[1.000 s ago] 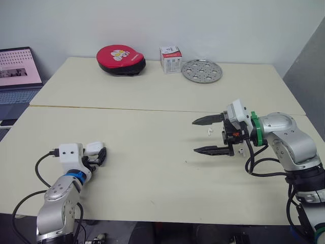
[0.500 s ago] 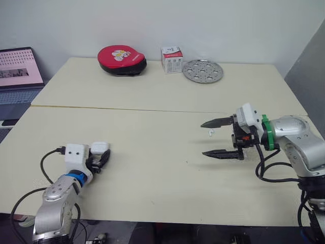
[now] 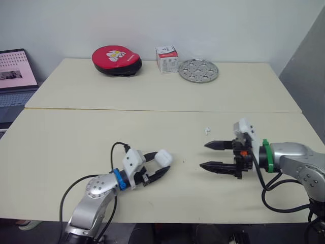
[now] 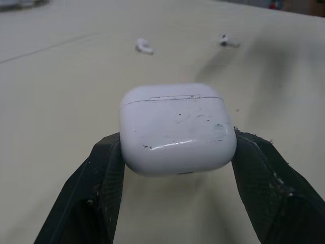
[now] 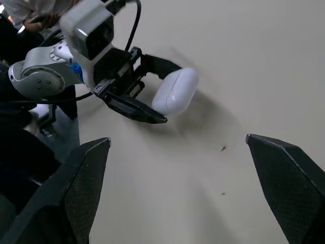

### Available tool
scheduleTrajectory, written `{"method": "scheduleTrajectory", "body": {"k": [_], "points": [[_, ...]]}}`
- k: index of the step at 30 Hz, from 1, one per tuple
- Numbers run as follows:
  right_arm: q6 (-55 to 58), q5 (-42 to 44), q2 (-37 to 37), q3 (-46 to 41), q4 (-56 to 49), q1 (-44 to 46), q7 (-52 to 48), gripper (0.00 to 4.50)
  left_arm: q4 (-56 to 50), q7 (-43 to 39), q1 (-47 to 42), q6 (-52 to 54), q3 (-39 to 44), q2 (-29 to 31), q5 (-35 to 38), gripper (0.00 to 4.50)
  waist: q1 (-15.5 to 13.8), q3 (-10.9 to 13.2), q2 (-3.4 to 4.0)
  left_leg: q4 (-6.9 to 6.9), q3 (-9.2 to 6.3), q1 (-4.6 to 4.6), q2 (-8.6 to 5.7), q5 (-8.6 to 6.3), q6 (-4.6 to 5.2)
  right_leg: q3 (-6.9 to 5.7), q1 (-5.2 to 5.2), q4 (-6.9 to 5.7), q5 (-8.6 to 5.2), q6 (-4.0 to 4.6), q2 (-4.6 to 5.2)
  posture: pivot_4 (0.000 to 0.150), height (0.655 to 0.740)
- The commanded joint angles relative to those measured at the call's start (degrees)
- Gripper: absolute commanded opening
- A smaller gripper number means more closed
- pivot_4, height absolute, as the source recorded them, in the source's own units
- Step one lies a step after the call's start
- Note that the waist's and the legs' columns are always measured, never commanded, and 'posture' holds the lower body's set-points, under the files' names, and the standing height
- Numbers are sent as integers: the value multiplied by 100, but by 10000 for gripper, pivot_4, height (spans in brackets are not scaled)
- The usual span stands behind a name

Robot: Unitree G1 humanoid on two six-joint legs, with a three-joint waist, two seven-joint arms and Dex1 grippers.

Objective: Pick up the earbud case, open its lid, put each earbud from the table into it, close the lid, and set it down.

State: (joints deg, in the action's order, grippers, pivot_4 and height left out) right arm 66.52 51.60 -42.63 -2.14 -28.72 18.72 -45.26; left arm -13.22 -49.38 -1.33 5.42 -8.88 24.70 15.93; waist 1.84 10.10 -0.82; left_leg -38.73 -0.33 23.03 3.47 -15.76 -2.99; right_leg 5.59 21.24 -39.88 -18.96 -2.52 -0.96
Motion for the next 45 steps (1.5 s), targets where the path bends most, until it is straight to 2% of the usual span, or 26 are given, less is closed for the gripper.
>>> {"method": "scheduleTrajectory", "body": {"k": [1, 10, 21, 24, 32, 33, 45], "points": [[731, 663, 232, -189, 1, 196, 458, 45000, 25, -252, -213, -619, -183, -28, -123, 27853, 1, 2, -3, 0, 7, 0, 0, 0, 0, 5, 1, 1, 0, 0, 0, 1500, 7400], [1719, 1764, 1063, -368, 442, 687, 1457, 45000, 321, -587, -520, -1518, -496, -77, -300, 27851, 4, 3, -6, 1, 27, 5, 2, -1, 1, 10, 11, 1, 0, -1, -1, 1500, 7400], [1815, 1840, 1218, -177, 819, 811, 1686, 45000, 492, -560, -668, -1867, -560, -147, -362, 27850, 5, 3, -6, 1, 25, 15, 3, -1, 1, 8, 20, 2, -1, -2, -1, 1500, 7400], [1737, 1725, 1180, -79, 858, 777, 1630, 38865, 536, -557, -698, -1917, -553, -146, -371, 27850, 5, 3, -6, 1, 25, 15, 4, -1, 1, 7, 20, 2, -1, -1, -2, 1500, 7400], [1579, 1556, 1143, 53, 904, 726, 1466, 9034, 580, -517, -722, -2005, -553, -146, -407, 27848, 6, 4, -6, 1, 25, 16, 4, -1, 1, 8, 21, 3, -1, -2, -2, 1500, 7400], [1569, 1546, 1144, 60, 907, 724, 1446, 7367, 577, -517, -719, -2018, -557, -143, -416, 27801, 6, 4, -6, 1, 25, 17, 4, -1, 1, 7, 21, 4, -1, -2, -2, 1500, 7400], [1553, 1489, 1168, 116, 937, 704, 1325, 7427, 636, -463, -663, -2183, -553, -187, -417, 27674, 5, 4, -6, 1, 24, 20, 4, -1, 1, 7, 23, 5, -1, -2, -2, 1500, 7400]]}}
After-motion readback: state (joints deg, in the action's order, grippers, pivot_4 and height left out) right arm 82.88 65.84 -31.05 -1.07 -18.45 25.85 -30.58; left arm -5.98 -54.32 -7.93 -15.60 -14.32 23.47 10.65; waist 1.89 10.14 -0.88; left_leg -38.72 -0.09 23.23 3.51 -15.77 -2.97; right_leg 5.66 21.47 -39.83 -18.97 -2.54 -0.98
